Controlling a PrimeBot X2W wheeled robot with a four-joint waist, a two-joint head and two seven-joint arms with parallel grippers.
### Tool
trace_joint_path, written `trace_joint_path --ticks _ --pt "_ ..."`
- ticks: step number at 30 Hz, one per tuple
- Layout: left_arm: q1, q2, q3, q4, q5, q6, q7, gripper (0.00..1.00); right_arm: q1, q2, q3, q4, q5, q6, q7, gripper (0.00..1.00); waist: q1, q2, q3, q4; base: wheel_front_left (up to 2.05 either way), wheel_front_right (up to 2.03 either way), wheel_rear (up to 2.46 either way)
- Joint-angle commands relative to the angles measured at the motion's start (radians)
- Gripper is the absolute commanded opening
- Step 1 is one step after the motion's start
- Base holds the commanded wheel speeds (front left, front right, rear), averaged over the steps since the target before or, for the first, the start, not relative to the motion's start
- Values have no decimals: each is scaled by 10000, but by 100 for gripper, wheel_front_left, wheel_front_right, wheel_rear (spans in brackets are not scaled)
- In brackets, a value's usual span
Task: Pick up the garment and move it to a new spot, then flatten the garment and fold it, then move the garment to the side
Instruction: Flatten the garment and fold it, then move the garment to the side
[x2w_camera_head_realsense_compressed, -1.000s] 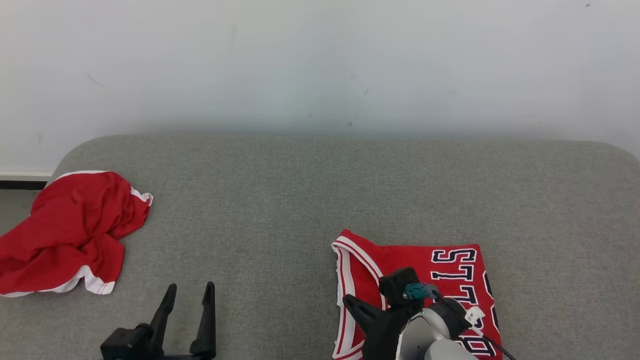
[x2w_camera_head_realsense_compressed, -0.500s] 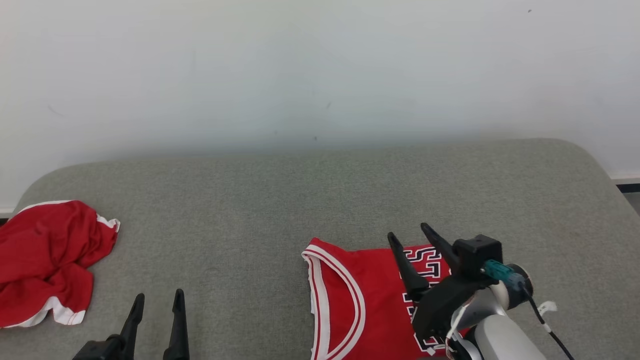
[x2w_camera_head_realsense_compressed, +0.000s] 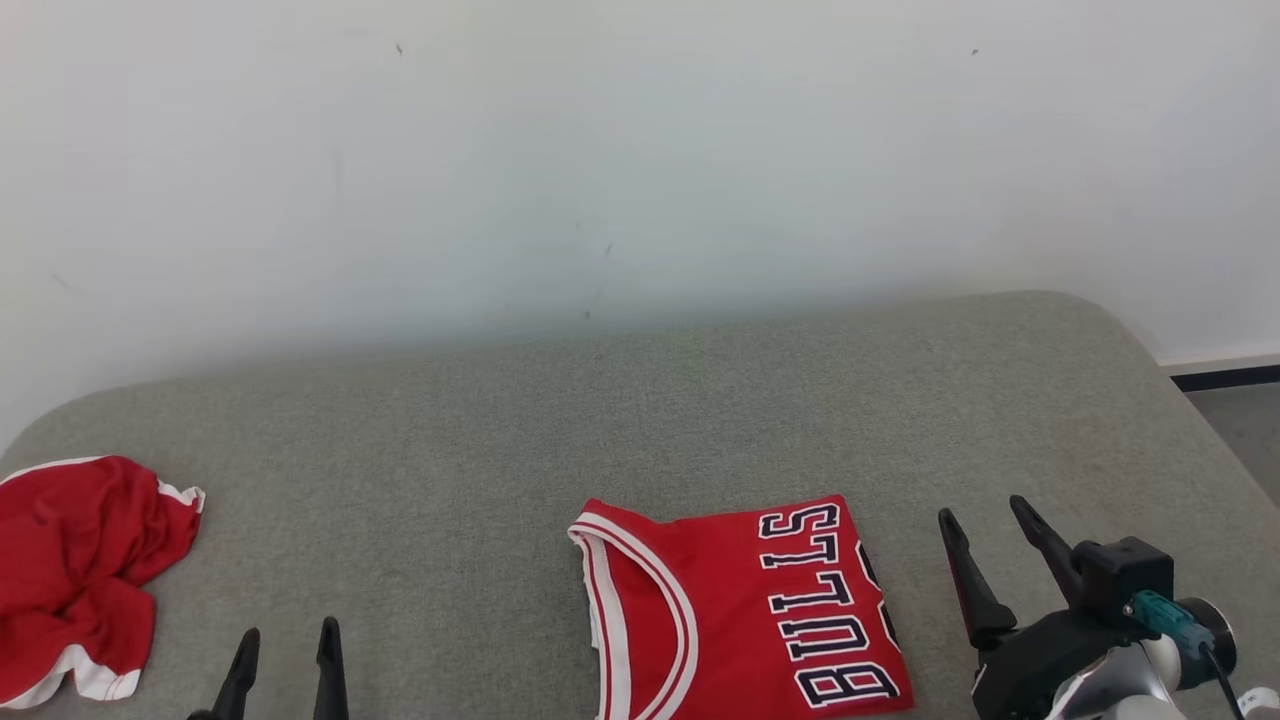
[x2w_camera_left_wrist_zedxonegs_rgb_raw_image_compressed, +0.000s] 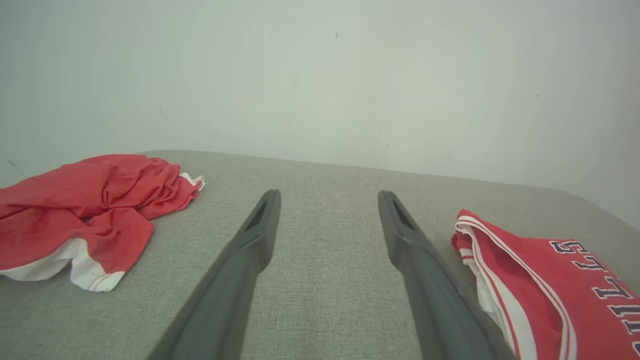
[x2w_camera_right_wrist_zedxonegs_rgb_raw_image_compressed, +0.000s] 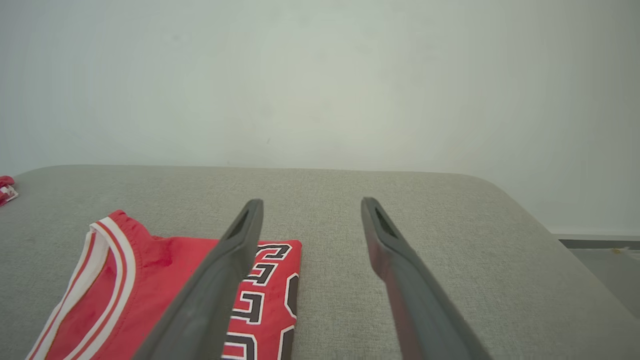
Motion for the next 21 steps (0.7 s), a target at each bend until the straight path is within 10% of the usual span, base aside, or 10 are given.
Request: trace_joint_path --ticks 1,21 --pt "207 8 113 -95 46 -5 2 100 152 -93 -5 87 146 -25 -158 100 0 0 -56 -31 0 0 0" --pt "172 6 536 85 220 -90 2 100 -76 -209 269 1720 726 -25 -1308 100 0 0 -122 97 0 0 0"
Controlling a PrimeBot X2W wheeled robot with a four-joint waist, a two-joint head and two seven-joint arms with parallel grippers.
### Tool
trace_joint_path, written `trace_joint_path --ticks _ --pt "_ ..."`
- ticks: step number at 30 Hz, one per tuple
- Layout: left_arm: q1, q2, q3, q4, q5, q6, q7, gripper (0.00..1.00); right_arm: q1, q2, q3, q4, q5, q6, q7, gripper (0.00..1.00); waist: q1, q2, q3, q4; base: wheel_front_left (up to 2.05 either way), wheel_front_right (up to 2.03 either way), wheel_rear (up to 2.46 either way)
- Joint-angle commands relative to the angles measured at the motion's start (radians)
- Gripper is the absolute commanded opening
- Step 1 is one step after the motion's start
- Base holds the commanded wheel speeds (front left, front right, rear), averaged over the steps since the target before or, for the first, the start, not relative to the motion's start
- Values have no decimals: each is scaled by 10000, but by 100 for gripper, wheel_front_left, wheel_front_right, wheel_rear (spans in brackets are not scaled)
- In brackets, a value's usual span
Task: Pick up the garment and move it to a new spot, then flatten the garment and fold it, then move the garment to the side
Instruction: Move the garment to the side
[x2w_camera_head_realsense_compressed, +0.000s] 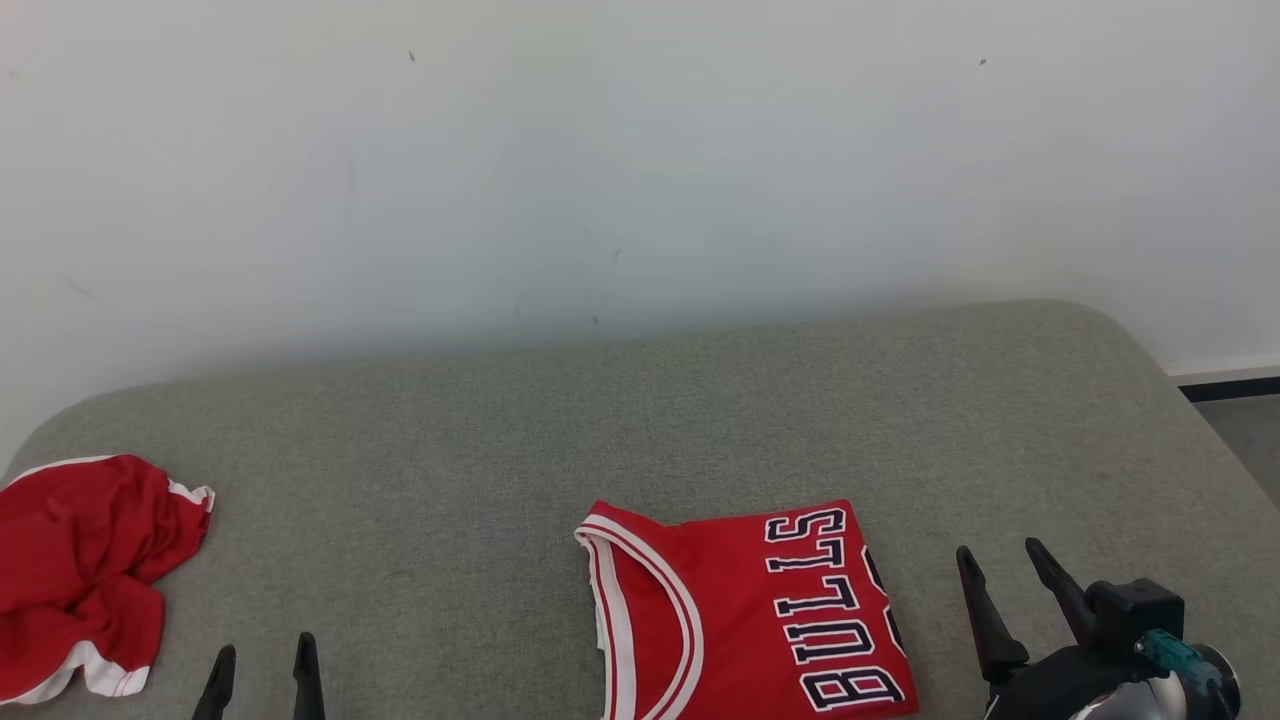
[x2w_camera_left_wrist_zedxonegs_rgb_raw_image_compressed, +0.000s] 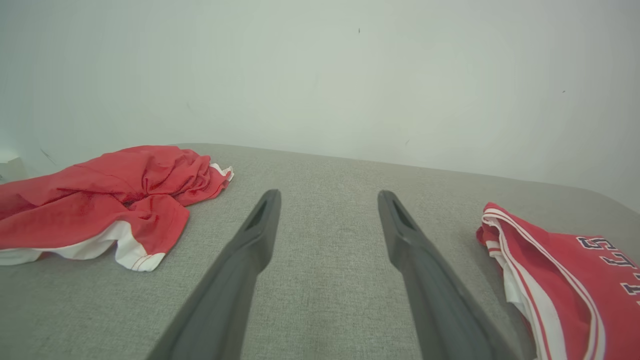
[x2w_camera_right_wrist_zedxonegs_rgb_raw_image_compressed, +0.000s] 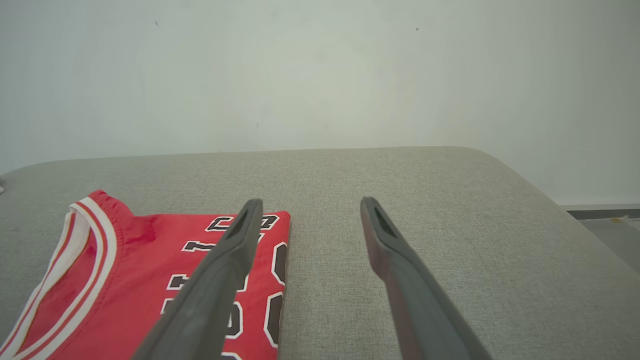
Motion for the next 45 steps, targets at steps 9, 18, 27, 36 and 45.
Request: trace_joint_path --ticks 9,18,27,36,45 --pt "-228 3 -99 -13 -31 128 2 100 -169 177 -47 304 53 -25 -142 100 0 0 47 -29 0 0 0" --pt "-48 3 -241 -100 -17 172 2 100 -230 237 -77 514 32 -25 -188 100 0 0 102 15 0 0 0" --pt "-2 2 -376 -238 -74 257 2 100 -536 289 -142 547 164 -25 57 100 0 0 278 105 0 0 0" --pt "-222 4 -674 -433 -131 310 2 100 -2090 120 379 1616 1060 -25 3064 100 0 0 771 359 0 0 0" --pt "-595 2 -1118 -382 -132 284 2 100 -2865 170 794 2903 1959 -26 5047 100 0 0 1240 973 0 0 0"
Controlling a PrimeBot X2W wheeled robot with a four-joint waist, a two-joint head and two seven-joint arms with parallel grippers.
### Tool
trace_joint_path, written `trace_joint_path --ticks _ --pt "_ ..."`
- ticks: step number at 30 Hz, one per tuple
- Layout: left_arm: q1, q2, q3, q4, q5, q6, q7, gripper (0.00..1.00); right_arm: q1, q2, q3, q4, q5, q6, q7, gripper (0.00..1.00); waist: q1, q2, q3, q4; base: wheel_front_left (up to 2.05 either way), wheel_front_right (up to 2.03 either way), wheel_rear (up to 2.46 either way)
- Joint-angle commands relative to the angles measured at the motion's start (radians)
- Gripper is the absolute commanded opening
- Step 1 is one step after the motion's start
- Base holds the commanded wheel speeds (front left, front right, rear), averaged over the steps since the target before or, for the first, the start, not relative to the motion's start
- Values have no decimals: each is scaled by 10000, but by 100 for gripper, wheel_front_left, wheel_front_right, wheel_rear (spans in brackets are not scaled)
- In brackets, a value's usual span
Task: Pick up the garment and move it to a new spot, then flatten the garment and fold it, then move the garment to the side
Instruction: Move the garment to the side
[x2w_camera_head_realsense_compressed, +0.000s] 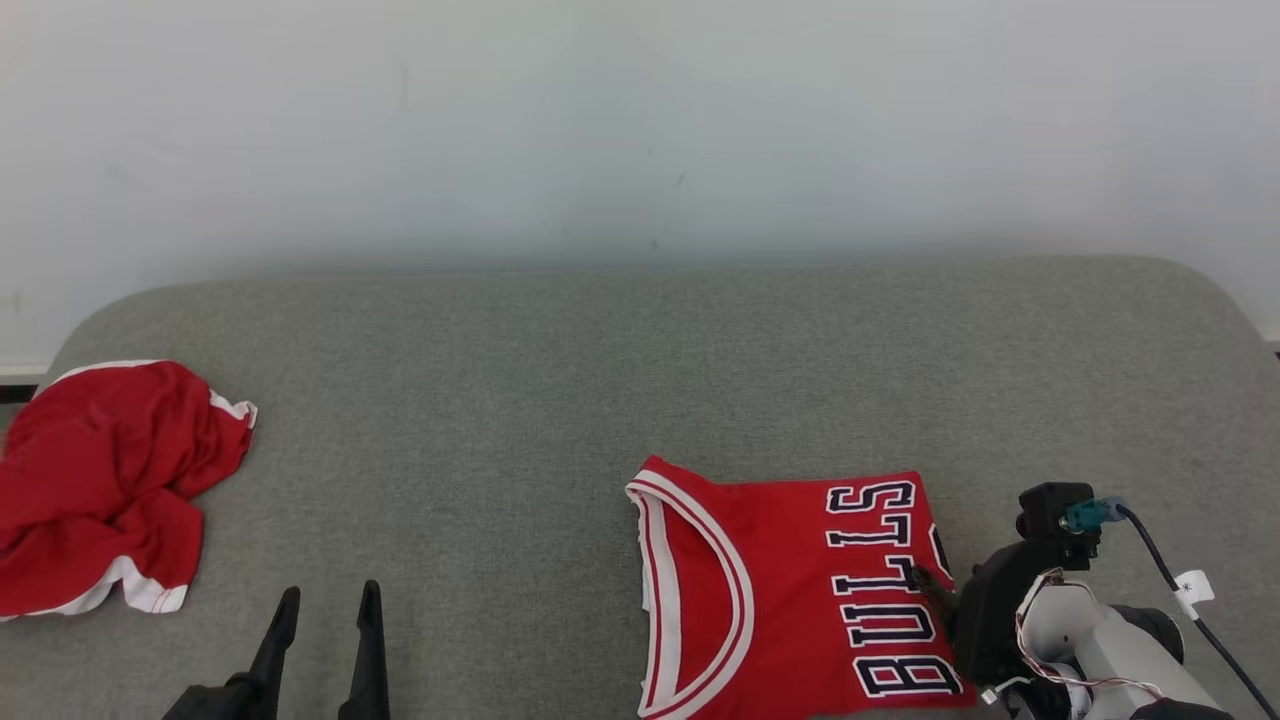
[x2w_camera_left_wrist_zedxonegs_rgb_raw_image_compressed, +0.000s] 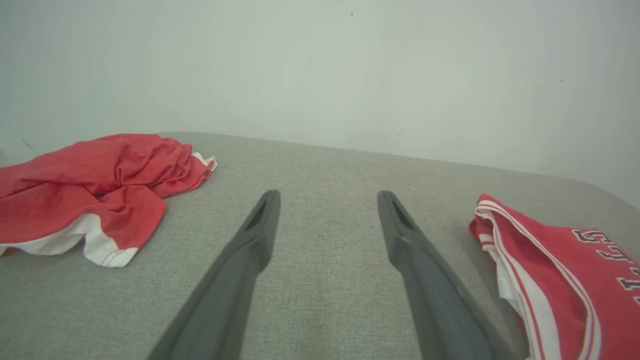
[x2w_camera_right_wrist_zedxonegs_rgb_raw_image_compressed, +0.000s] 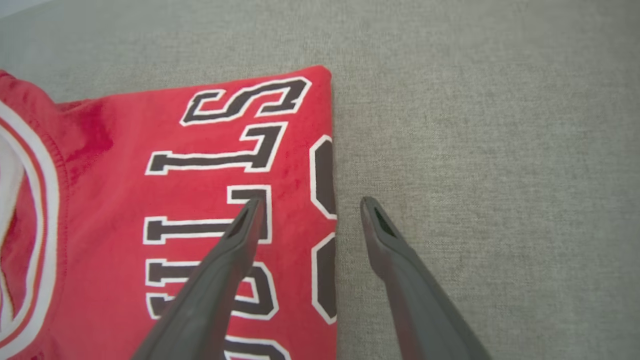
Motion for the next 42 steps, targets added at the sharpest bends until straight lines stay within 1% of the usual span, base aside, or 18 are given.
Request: trace_joint_path --ticks 1,8,13,14,15,19,22,26,32,35,39,42 --pt "-141 8 -4 16 11 6 2 100 -102 -39 -31 91 50 -26 50 100 -1 0 216 242 0 0 0" --pt "-632 8 -139 149 79 -61 2 100 -294 -53 75 963 78 -26 633 100 -1 0 445 531 0 0 0" --pt "-830 6 -281 212 137 -130 2 100 -319 -99 387 1443 -23 -27 1189 100 -1 0 583 651 0 0 0" --pt "-895 8 -308 245 147 -162 3 100 -332 -74 450 1517 81 -26 1340 27 -1 0 637 675 0 0 0" --pt "-926 6 -317 255 163 -146 3 100 -352 -96 563 1526 57 -26 1417 0 -1 0 659 680 0 0 0" --pt "-990 8 -229 205 170 -156 3 100 -723 -538 980 1322 -340 -29 1123 0 -1 0 809 560 0 0 0" --pt "-925 20 -130 128 234 -176 3 100 -1288 -822 1385 1095 -687 -36 971 0 -1 0 948 277 0 0 0" --pt "-1007 135 55 -88 329 -225 3 100 -2182 -1086 2002 744 -1081 -29 923 0 -1 0 1322 -248 0 0 0" --pt "-1277 422 202 -585 476 -289 1 100 -3650 -1805 2621 412 -1473 -29 844 0 -1 0 2127 -1232 0 0 0" --pt "-1521 572 158 -847 508 -326 3 100 -4224 -2137 2601 464 -1584 -27 652 0 -1 0 2579 -1671 0 0 0" --pt "-1945 762 -31 -1123 676 -352 3 100 -4915 -2578 2168 717 -1758 -29 250 0 -1 0 3159 -2157 0 0 0" --pt "-2241 856 -89 -1208 724 -365 3 100 -5144 -2669 1969 867 -1819 -27 -1 0 -1 0 3434 -2359 0 0 0"
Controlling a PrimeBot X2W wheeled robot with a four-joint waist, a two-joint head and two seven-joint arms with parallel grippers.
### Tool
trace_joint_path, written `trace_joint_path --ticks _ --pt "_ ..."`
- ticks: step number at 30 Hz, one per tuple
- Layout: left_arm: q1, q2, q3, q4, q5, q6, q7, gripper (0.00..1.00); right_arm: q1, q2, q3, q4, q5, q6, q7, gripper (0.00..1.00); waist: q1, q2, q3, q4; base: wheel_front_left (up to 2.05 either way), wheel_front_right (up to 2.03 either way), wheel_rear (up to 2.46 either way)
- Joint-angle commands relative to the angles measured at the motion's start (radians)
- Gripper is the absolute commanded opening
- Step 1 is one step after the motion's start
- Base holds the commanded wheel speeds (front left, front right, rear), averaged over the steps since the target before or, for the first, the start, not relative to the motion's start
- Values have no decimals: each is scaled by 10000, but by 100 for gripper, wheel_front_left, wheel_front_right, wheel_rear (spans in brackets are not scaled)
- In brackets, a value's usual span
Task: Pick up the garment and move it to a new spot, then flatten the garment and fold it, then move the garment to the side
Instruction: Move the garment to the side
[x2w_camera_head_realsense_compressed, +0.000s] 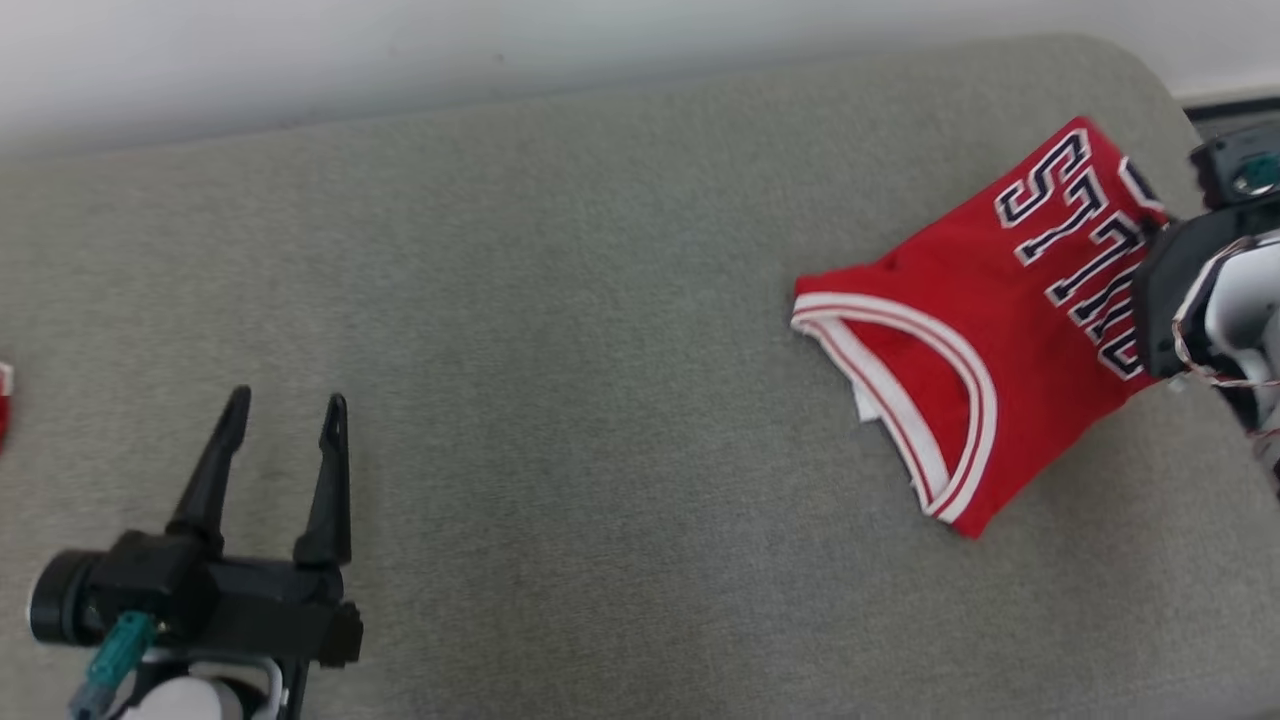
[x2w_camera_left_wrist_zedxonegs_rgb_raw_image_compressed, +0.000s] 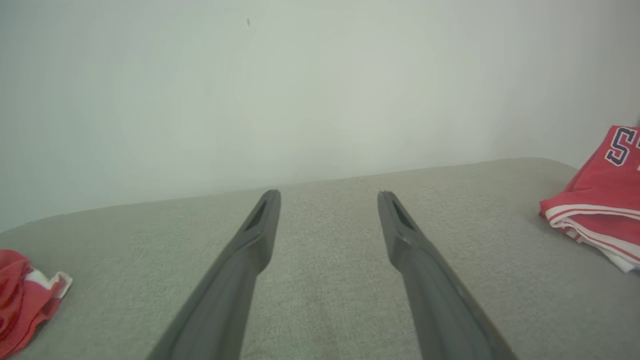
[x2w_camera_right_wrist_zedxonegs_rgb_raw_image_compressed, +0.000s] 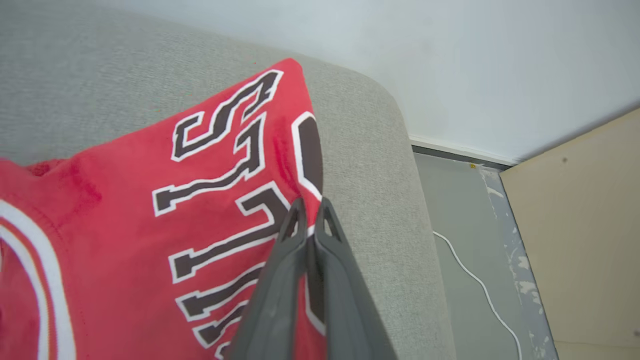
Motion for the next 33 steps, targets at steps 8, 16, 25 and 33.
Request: trace_joint_path --ticks 8,16,25,33 --pt "-923 420 -133 -332 85 -44 3 100 -772 -422 -904 387 -801 -29 -1187 0 -1 -2 1632 -1402 0 0 0" --pt "-1294 593 -288 -339 108 -43 3 100 -1196 -580 -1637 491 -2096 -29 -1854 0 -1 -2 2032 -1686 0 0 0" --pt "-1489 491 -467 -217 61 -44 3 100 -939 -285 -2870 808 -3295 -29 -1970 100 -1 -2 2014 -1555 0 0 0" --pt "-1076 90 -229 165 -223 28 3 100 -293 144 -3517 612 -3725 -29 -2591 100 -1 -2 967 -839 0 0 0"
